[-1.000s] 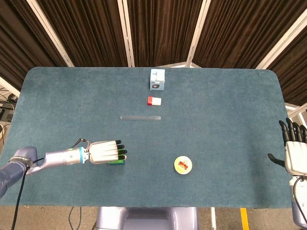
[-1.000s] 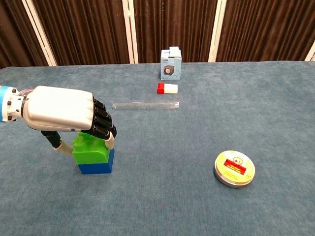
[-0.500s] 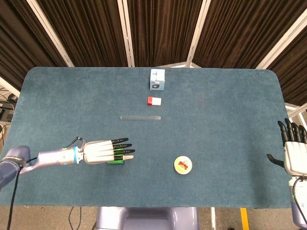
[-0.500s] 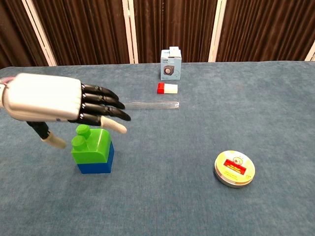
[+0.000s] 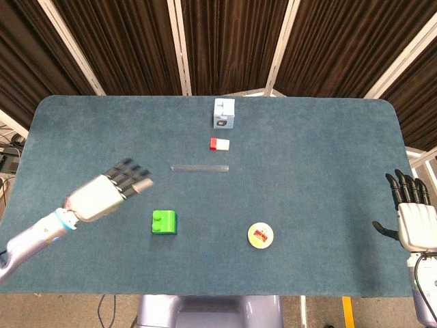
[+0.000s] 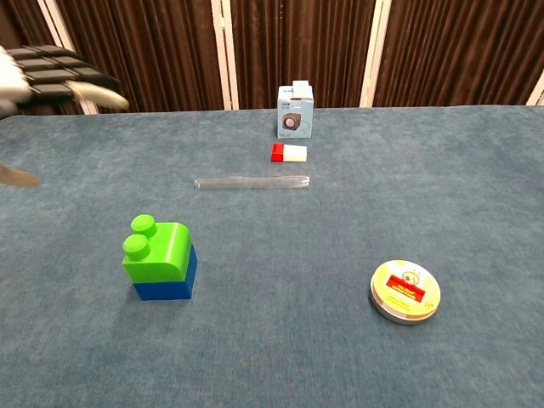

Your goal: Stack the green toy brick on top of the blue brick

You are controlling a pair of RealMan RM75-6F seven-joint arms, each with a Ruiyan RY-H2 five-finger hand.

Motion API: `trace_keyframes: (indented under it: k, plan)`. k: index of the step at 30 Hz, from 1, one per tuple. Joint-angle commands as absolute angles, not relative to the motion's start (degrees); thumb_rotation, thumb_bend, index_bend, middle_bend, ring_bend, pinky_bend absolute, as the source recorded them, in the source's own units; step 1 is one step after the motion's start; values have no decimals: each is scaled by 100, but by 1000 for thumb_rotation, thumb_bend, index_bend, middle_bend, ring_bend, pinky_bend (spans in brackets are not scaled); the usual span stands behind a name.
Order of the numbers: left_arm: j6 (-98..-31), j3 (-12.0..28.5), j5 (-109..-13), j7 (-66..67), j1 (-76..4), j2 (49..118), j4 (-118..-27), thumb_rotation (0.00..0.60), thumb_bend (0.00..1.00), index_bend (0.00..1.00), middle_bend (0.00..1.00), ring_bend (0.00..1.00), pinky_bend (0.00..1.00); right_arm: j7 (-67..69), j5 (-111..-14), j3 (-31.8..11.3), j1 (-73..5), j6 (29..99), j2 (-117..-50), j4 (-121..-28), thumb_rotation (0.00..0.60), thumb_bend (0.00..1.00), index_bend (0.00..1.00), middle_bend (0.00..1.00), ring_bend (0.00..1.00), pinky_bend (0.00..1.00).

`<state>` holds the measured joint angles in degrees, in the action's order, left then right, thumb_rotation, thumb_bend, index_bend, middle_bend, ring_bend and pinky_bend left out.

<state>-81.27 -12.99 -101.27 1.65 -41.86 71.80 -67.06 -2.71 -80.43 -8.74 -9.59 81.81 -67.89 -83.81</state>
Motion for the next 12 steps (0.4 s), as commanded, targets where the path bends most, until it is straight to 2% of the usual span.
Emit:
trace_keyframes:
  k: [1,5,12]
  plan:
    - [-8540,-706,-8442,10,-2813,7079,-7512,600,80,0,0,0,0,-248,-8083,-849,-967,8176,-6772,-8388,600,0,0,0,0,0]
    - [-8809,-587,-7998,-83,-2287,7003,-7944,600,82,0,0,0,0,-202,-8130,-824,-955,8198,-6747,-8426,600,0,0,0,0,0]
    - [-8919,-612,-7908,129,-1779,6872,-8472,600,81,0,0,0,0,-132,-8164,-780,-933,8192,-6699,-8432,600,0,0,0,0,0]
